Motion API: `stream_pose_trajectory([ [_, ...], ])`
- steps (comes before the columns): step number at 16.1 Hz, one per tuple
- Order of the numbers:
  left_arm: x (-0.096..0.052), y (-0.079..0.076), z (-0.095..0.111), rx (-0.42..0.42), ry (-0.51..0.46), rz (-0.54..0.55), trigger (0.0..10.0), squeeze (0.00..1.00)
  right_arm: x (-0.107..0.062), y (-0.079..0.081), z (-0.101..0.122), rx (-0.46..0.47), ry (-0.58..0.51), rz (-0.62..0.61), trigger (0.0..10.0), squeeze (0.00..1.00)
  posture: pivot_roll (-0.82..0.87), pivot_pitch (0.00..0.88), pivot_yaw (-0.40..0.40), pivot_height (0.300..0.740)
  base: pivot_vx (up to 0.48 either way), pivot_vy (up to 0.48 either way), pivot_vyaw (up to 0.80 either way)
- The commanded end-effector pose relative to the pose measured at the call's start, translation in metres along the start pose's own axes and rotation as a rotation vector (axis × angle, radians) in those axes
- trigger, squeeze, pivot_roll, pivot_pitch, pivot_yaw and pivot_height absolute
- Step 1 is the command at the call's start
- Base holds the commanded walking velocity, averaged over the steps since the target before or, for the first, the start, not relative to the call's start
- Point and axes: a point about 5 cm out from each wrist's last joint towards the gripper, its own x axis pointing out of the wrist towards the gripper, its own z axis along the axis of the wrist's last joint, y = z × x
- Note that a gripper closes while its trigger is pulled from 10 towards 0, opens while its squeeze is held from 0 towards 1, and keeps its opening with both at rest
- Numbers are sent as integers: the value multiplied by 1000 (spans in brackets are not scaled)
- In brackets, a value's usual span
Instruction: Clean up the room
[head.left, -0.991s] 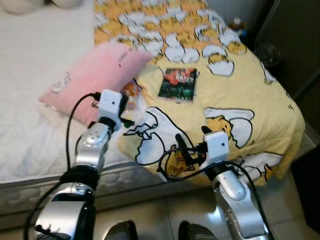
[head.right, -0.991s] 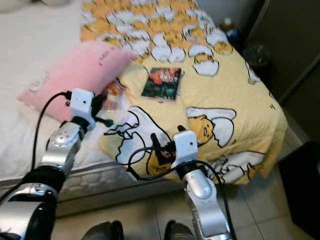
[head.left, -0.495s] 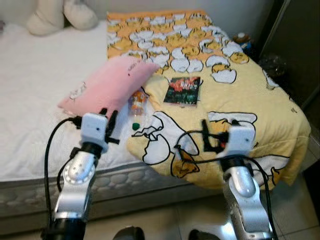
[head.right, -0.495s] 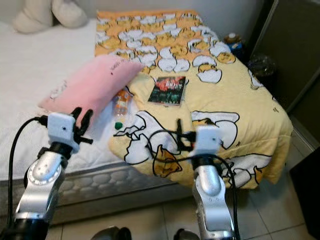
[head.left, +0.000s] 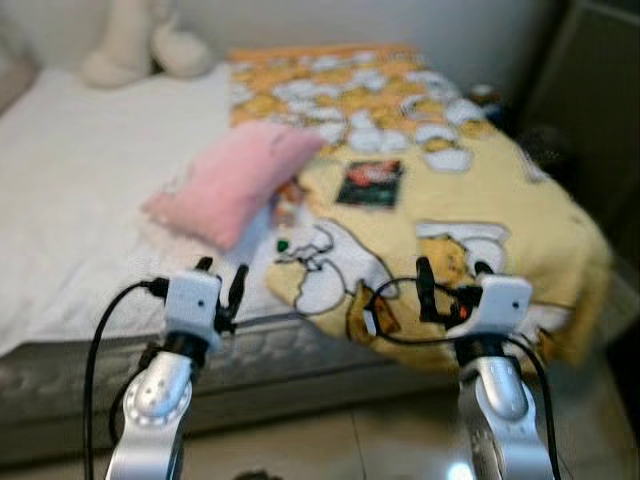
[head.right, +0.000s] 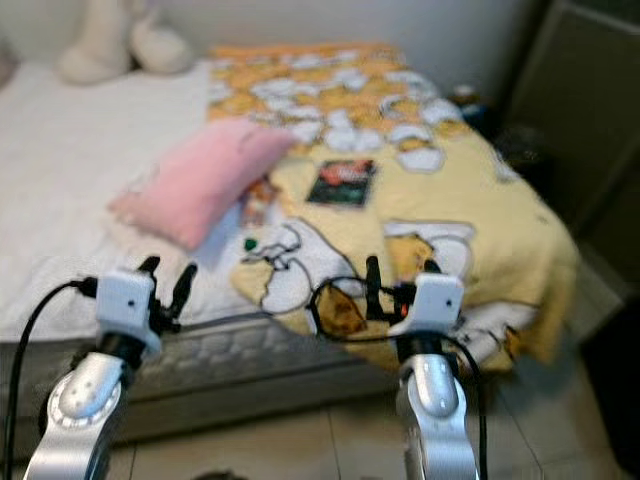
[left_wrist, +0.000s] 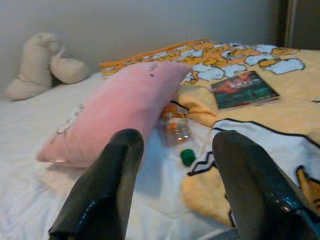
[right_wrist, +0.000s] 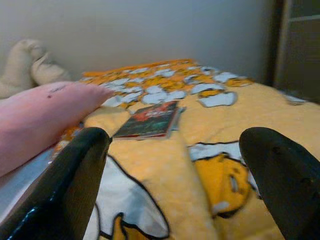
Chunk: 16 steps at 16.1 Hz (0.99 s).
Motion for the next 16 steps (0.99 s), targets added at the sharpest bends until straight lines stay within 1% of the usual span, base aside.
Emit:
stream_pose_trajectory([
  [1, 3, 2, 6, -13, -10, 21, 10000, 1000, 5, 2, 3, 9, -17, 6, 10000, 0, -92, 0, 51, 740, 0, 0, 0],
  [3, 6, 1, 6, -12, -2, 24, 10000, 1000, 7, 3, 3, 9, -15, 9, 10000, 0, -96, 0, 51, 740, 0, 0, 0],
  [4, 7, 1, 6, 4, 4, 30, 10000, 1000, 8, 3, 3, 10, -16, 9, 10000, 0, -98, 0, 52, 740, 0, 0, 0],
  [5, 9, 3, 1, -2, 44, 56, 10000, 1000, 10, 3, 3, 9, -16, 9, 10000, 0, -98, 0, 50, 740, 0, 0, 0],
  [6, 10, 5, -2, -38, 68, 77, 10000, 1000, 11, 3, 3, 9, -15, 13, 10000, 0, -99, 0, 51, 740, 0, 0, 0],
  [7, 8, 13, -11, -115, 111, 122, 10000, 1000, 11, 2, 1, 23, -11, 12, 10000, 0, -99, 0, 50, 740, 0, 0, 0],
  [8, 6, 15, -15, -146, 128, 137, 10000, 1000, 11, 0, 0, 25, -3, 4, 10000, 0, -100, 0, 48, 740, 0, 0, 0],
  [9, 6, 16, -17, -150, 133, 137, 10000, 1000, 11, -2, -3, 13, 10, -1, 10000, 0, -100, 0, 46, 740, 0, 0, 0],
  [11, 9, 12, -15, -131, 115, 111, 10000, 1000, 12, -2, -4, 4, 16, 5, 10000, 0, -102, 0, 45, 740, 0, 0, 0],
  [12, 11, 9, -12, -119, 99, 85, 10000, 808, 12, 0, -5, -2, 21, 19, 10000, 0, -104, 0, 44, 740, 0, 0, 0],
  [13, 12, 7, -10, -108, 92, 75, 10000, 0, 13, 1, -5, -4, 24, 27, 10000, 0, -108, 0, 44, 740, 0, 0, 0],
  [14, 13, 6, -11, -79, 93, 76, 10000, 0, 13, 2, -6, -7, 28, 36, 10000, 0, -109, 0, 44, 740, 0, 0, 0],
  [15, 13, 6, -10, -75, 80, 77, 10000, 0, 13, 2, -6, -8, 30, 41, 10000, 0, -109, 0, 43, 740, 0, 0, 0],
  [16, 14, 5, -8, -93, 59, 58, 10000, 0, 14, 3, -6, -22, 27, 55, 10000, 0, -112, 0, 42, 740, 0, 0, 0],
])
